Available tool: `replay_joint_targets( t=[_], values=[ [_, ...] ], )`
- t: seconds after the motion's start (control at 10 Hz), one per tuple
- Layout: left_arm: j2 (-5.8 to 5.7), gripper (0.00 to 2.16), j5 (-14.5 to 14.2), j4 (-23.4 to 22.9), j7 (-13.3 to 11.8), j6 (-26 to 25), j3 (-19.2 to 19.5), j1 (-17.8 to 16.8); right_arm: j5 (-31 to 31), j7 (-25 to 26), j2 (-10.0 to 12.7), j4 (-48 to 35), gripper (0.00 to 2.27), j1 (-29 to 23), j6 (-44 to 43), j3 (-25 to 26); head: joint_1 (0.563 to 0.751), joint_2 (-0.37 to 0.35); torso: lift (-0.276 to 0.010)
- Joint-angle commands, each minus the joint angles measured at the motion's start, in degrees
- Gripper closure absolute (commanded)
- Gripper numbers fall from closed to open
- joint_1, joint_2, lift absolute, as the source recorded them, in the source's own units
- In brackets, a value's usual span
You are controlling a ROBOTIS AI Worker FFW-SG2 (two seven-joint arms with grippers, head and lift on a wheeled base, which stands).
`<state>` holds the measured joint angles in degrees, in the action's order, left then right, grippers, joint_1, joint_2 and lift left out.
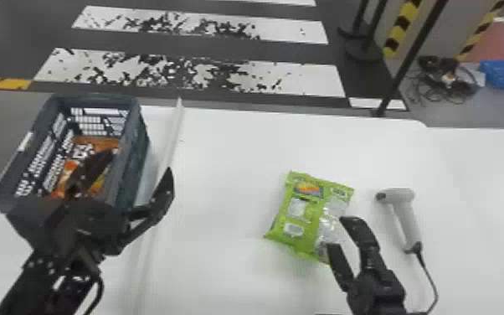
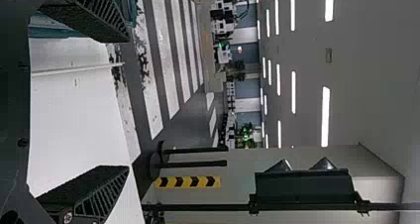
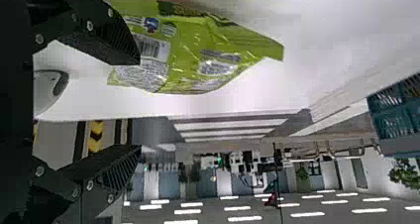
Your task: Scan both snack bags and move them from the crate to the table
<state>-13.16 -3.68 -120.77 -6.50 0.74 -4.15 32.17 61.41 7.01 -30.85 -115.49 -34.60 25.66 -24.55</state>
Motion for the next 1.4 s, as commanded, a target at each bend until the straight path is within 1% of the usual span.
replay_joint_targets(
  t=[0.0, 0.1, 0.2, 0.3, 0.4, 0.5, 0.6, 0.7, 0.8, 0.9, 1.0, 1.3],
  values=[
    [-0.02, 0.08, -0.10, 0.01, 0.00, 0.00, 0.11, 0.00, -5.77, -1.56, 0.71, -3.17, 0.10, -0.73, -2.32, 4.16, 0.695, -0.044, -0.088],
    [-0.11, 0.08, -0.19, 0.19, 0.00, 0.00, 0.29, 0.00, -8.94, -3.06, 1.32, -5.01, 0.31, -0.73, -2.15, 6.53, 0.695, -0.043, -0.088],
    [-0.11, 0.08, -0.37, 0.27, 0.00, 0.18, 0.37, 0.00, -14.74, -4.11, 2.03, -6.86, 0.91, -0.64, -2.85, 8.73, 0.695, -0.053, -0.088],
    [-0.11, 0.08, -0.37, 0.36, 0.00, 0.18, 0.37, 0.00, -19.31, -4.20, 4.22, -7.47, 1.64, -0.56, -6.01, 10.84, 0.695, -0.063, -0.088],
    [-0.02, 0.08, -0.37, 0.45, 0.00, 0.18, 0.46, 0.00, -28.19, -5.08, 5.37, -8.26, 2.04, -0.12, -8.83, 12.95, 0.695, -0.060, -0.088],
    [-0.02, 0.08, -0.37, 0.54, 0.00, 0.18, 0.55, 0.00, -34.78, -10.09, 8.27, -8.35, 2.05, 0.32, -12.69, 15.76, 0.695, -0.056, -0.088],
    [0.06, 0.08, -0.37, 0.63, 0.09, 0.18, 0.64, 0.00, -42.34, -14.75, 10.02, -8.44, 2.24, 1.20, -13.57, 17.87, 0.695, -0.036, -0.088],
    [0.06, 0.08, -0.37, 0.63, 0.00, 0.18, 0.73, 0.09, -45.85, -17.65, 11.43, -7.74, 2.25, 2.17, -13.40, 19.10, 0.695, -0.014, -0.088],
    [0.06, 0.08, -0.37, 0.71, 0.09, 0.18, 0.73, 0.09, -46.73, -18.44, 12.31, -6.42, 2.25, 2.96, -12.34, 19.27, 0.695, -0.004, -0.088],
    [0.15, 0.08, -0.37, 0.71, 0.00, 0.18, 0.73, 0.18, -47.43, -19.40, 12.49, -4.66, 2.25, 3.57, -11.99, 19.27, 0.695, -0.004, -0.088],
    [0.15, 0.08, -0.37, 0.80, 0.00, 0.18, 0.73, 0.09, -47.52, -20.19, 13.19, -1.94, 2.25, 4.10, -12.52, 19.19, 0.695, -0.007, -0.088],
    [0.24, 0.08, -0.37, 1.15, 0.00, 0.18, 0.73, 0.18, -47.35, -20.81, 14.07, 8.61, 2.25, 6.39, -16.56, 17.78, 0.695, -0.014, -0.088]
  ],
)
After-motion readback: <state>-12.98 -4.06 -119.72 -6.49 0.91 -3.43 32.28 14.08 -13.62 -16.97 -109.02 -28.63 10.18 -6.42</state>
